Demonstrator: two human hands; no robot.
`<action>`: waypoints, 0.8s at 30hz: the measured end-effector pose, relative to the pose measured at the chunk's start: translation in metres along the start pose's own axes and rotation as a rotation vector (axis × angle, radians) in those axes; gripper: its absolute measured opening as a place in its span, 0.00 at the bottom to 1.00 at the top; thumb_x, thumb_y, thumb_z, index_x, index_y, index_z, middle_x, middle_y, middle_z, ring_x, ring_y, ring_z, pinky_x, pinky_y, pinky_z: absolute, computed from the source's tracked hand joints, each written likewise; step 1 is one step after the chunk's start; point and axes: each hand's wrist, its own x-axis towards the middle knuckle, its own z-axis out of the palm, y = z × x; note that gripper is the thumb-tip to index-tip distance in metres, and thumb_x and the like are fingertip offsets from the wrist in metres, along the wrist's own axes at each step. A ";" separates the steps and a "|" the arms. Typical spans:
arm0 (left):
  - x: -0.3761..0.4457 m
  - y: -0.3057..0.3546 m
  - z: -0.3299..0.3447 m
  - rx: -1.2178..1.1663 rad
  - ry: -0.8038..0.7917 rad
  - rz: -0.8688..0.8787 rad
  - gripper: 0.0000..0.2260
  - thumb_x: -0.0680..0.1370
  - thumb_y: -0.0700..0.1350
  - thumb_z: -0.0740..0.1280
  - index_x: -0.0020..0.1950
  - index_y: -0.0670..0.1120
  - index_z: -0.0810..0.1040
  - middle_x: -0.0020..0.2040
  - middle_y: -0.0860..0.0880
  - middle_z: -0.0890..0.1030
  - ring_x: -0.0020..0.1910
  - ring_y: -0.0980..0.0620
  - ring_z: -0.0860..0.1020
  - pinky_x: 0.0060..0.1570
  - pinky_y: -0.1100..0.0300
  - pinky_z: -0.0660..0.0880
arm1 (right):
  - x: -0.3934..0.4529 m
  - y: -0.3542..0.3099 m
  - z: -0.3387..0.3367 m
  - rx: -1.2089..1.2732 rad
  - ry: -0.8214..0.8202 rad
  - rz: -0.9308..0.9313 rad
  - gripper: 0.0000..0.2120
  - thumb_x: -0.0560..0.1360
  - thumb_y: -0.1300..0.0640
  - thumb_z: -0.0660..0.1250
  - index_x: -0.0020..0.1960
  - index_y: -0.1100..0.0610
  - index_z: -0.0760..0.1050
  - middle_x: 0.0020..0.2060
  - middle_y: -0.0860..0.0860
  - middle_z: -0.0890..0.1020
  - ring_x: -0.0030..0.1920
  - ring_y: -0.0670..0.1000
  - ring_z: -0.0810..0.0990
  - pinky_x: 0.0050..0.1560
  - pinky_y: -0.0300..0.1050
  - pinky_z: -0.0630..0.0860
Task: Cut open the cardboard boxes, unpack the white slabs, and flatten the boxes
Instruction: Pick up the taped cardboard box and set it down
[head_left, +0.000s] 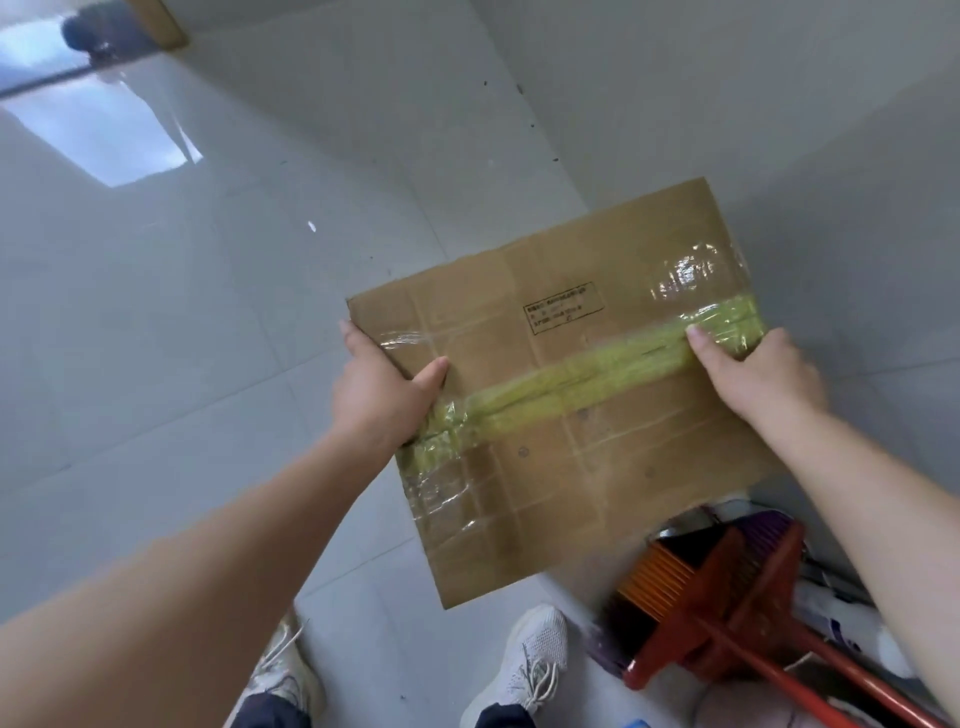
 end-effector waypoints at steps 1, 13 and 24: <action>0.004 -0.002 -0.012 0.008 0.015 0.001 0.48 0.71 0.60 0.70 0.77 0.50 0.41 0.59 0.46 0.77 0.56 0.42 0.77 0.55 0.48 0.76 | -0.006 -0.012 -0.002 0.002 -0.009 -0.004 0.47 0.65 0.22 0.55 0.60 0.63 0.67 0.60 0.63 0.75 0.59 0.66 0.75 0.50 0.54 0.72; 0.080 -0.103 -0.202 0.120 0.254 -0.142 0.45 0.73 0.66 0.62 0.78 0.47 0.42 0.60 0.41 0.77 0.61 0.36 0.73 0.55 0.50 0.70 | -0.110 -0.236 0.008 0.035 -0.069 -0.219 0.45 0.67 0.24 0.56 0.62 0.64 0.68 0.61 0.62 0.76 0.61 0.64 0.74 0.55 0.53 0.71; 0.165 -0.210 -0.379 0.189 0.414 -0.296 0.43 0.74 0.67 0.58 0.78 0.47 0.42 0.62 0.39 0.76 0.62 0.35 0.71 0.54 0.51 0.68 | -0.195 -0.458 0.054 0.040 -0.181 -0.418 0.43 0.69 0.26 0.58 0.63 0.64 0.68 0.61 0.61 0.75 0.62 0.63 0.73 0.55 0.53 0.71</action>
